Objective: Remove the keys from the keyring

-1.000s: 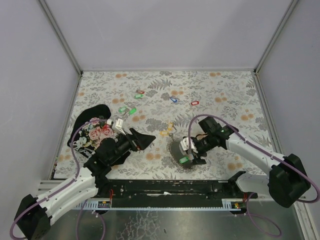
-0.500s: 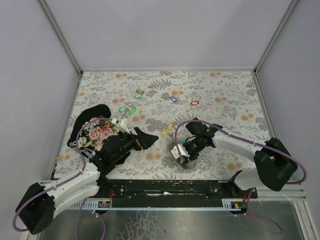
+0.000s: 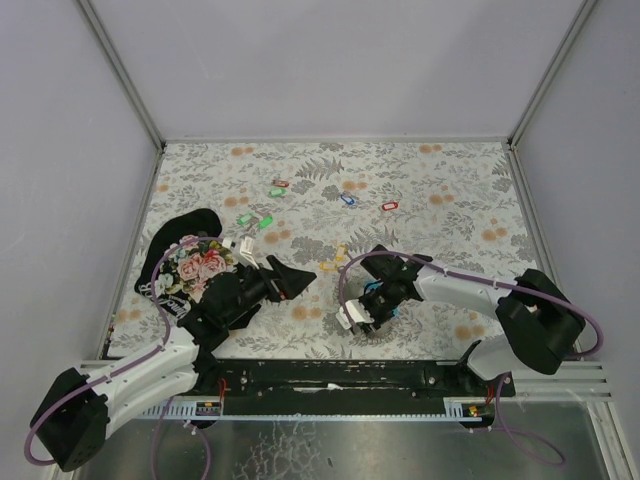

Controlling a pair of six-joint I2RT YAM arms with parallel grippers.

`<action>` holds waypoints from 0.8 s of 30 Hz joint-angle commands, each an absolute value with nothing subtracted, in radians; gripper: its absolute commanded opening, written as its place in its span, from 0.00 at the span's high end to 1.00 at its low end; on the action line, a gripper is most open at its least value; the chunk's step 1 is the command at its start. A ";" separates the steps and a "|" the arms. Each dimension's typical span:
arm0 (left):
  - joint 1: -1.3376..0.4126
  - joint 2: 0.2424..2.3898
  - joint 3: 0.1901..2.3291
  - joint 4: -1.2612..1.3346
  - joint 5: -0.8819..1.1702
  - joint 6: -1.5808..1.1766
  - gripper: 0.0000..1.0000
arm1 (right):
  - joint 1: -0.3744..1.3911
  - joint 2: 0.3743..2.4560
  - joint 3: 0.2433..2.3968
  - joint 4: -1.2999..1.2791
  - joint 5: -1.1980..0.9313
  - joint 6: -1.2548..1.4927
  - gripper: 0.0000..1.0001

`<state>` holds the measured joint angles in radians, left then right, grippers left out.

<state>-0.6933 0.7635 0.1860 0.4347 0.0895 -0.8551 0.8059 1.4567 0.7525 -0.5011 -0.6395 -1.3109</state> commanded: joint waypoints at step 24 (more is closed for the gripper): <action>-0.693 0.730 0.164 0.506 0.122 -0.832 0.07 | 0.850 1.425 0.778 -0.536 -0.598 -1.291 1.00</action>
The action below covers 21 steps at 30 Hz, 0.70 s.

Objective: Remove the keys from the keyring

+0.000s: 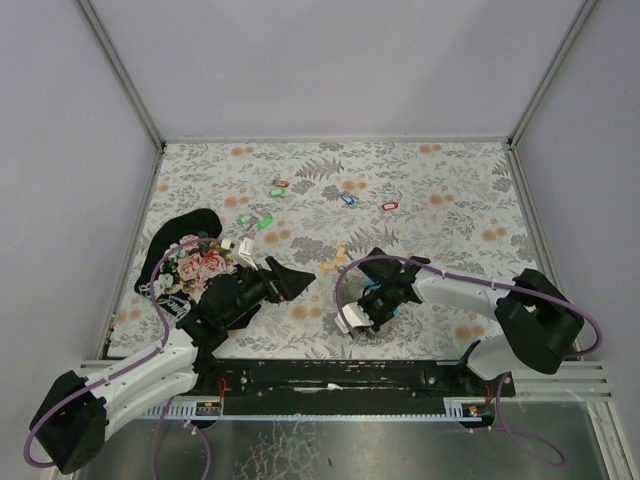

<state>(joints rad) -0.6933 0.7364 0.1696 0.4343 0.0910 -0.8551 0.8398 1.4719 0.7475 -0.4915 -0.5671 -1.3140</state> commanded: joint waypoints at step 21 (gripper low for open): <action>-0.872 0.879 0.090 0.991 0.261 -0.493 0.34 | 0.676 1.332 0.960 -0.660 -0.871 -1.085 1.00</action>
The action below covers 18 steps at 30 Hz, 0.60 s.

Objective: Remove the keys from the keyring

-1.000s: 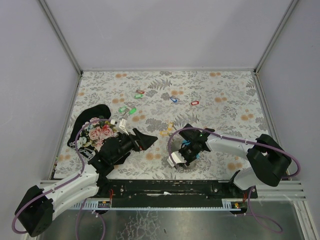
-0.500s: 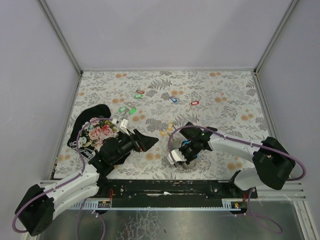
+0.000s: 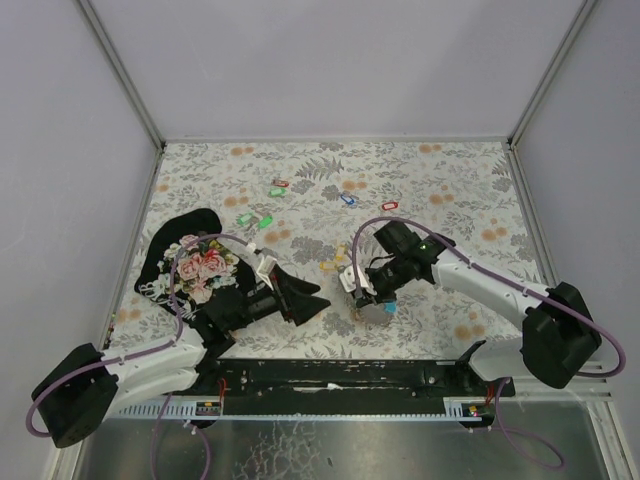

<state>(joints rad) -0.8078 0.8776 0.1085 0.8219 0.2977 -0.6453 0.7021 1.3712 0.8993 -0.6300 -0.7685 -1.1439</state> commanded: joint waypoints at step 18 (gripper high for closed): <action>-1.107 1.068 0.150 1.057 0.056 -0.046 0.66 | 0.611 1.301 1.039 -0.692 -0.988 -0.980 1.00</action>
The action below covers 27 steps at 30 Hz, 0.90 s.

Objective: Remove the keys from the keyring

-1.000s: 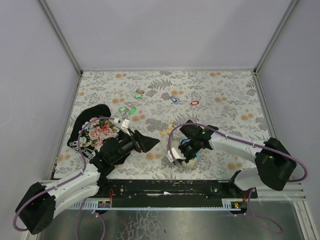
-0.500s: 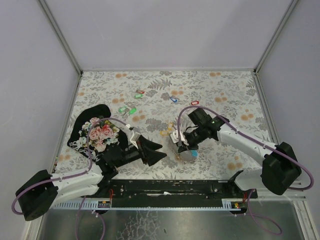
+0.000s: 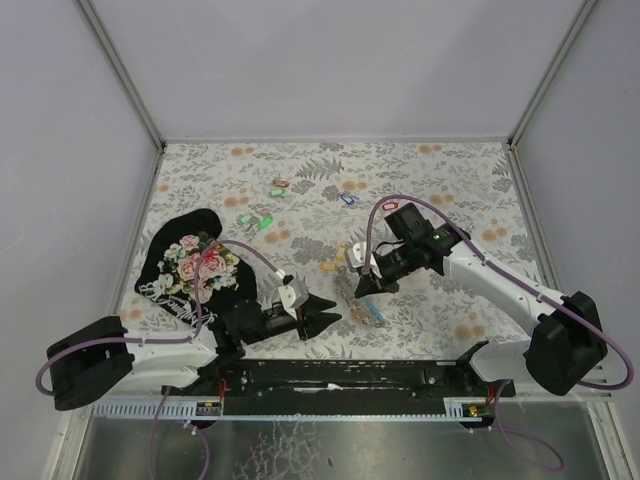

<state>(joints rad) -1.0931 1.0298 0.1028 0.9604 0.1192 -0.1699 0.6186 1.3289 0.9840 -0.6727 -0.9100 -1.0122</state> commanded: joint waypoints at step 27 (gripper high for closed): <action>-1.109 1.189 0.214 1.116 0.147 0.007 0.75 | 0.611 1.291 1.035 -0.707 -1.032 -0.991 1.00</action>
